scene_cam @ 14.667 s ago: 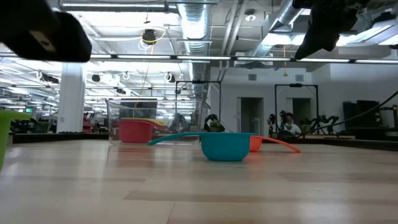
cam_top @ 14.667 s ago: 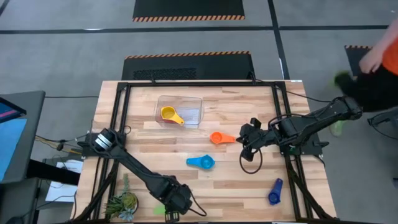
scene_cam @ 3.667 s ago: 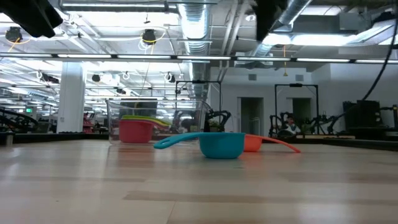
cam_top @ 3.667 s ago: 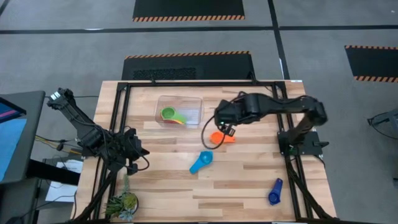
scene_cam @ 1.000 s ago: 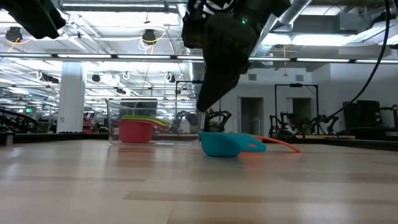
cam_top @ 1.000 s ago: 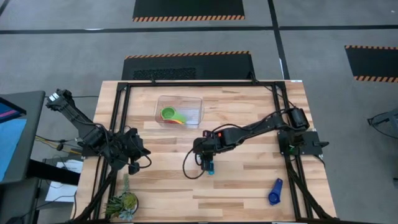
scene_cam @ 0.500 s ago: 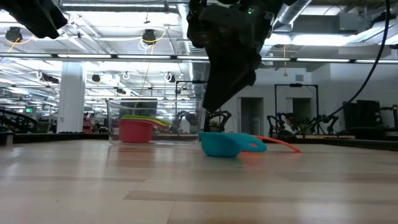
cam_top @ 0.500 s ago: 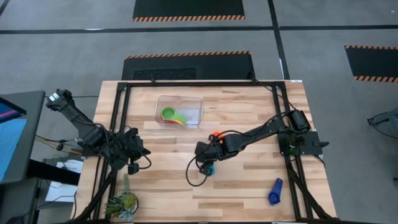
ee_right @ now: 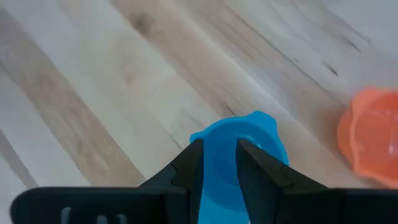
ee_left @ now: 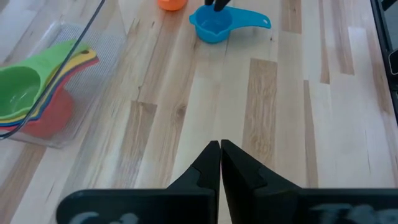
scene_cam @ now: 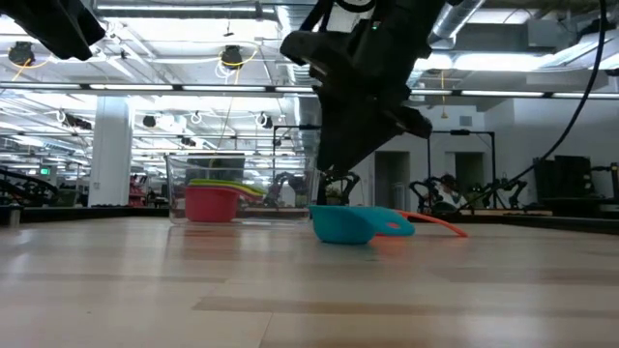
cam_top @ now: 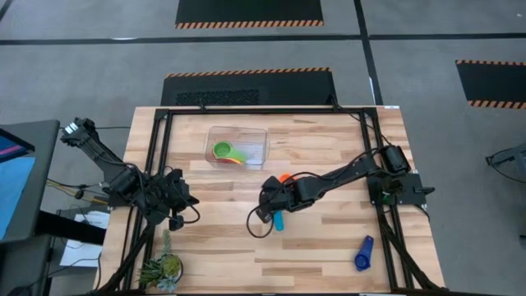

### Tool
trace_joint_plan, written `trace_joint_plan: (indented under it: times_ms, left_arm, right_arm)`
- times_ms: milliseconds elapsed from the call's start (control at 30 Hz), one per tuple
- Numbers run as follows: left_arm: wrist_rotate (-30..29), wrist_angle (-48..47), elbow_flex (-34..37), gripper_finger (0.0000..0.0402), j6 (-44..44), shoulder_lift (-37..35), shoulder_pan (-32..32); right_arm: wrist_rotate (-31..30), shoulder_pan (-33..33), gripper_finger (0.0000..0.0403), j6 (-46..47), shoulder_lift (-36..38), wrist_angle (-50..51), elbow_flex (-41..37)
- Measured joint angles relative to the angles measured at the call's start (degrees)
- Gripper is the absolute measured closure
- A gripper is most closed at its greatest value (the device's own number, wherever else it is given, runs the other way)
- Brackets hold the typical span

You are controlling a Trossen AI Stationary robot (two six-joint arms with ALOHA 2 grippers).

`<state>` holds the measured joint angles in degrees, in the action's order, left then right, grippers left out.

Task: Nest measuring cups in basket
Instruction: Stack the light blue measuring cup on top of the green measuring cup in the transparent bin

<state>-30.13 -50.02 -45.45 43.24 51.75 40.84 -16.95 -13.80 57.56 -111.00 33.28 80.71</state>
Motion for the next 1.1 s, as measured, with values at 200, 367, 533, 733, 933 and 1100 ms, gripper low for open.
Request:
trace_joint_plan:
  times_ms: [200, 367, 533, 733, 933, 1100]
  left_arm:
    - [-0.02, -0.06, 0.0, 0.0401, -2.08, 0.0, 0.0]
    - [0.42, -0.42, 0.0, 0.0401, -2.29, -0.01, 0.0]
    - [1.86, -0.57, 0.0, 0.0401, -3.19, -0.03, 0.0]
    - [1.81, -0.52, 0.02, 0.0402, -3.42, -0.12, -0.02]
    - [1.79, -0.61, 0.02, 0.0402, -3.61, -0.11, -0.02]
    - [1.77, -0.57, 0.02, 0.0402, -3.61, -0.11, -0.02]
  right_arm:
    - [1.01, -0.53, 0.0289, 5.55, -3.75, -2.38, 0.08]
    - [1.84, -1.34, 0.0302, 6.68, -6.04, -2.07, 2.39]
    - [2.2, -1.16, 0.0312, 4.14, -7.16, -0.71, 4.51]
    - [1.82, -1.22, 0.0316, 0.97, -7.19, -0.78, 6.97]
    - [1.53, -1.15, 0.0317, -3.55, -7.01, -0.45, 9.09]
    - [1.7, -0.45, 0.0317, -15.72, -6.99, 1.2, 10.85]
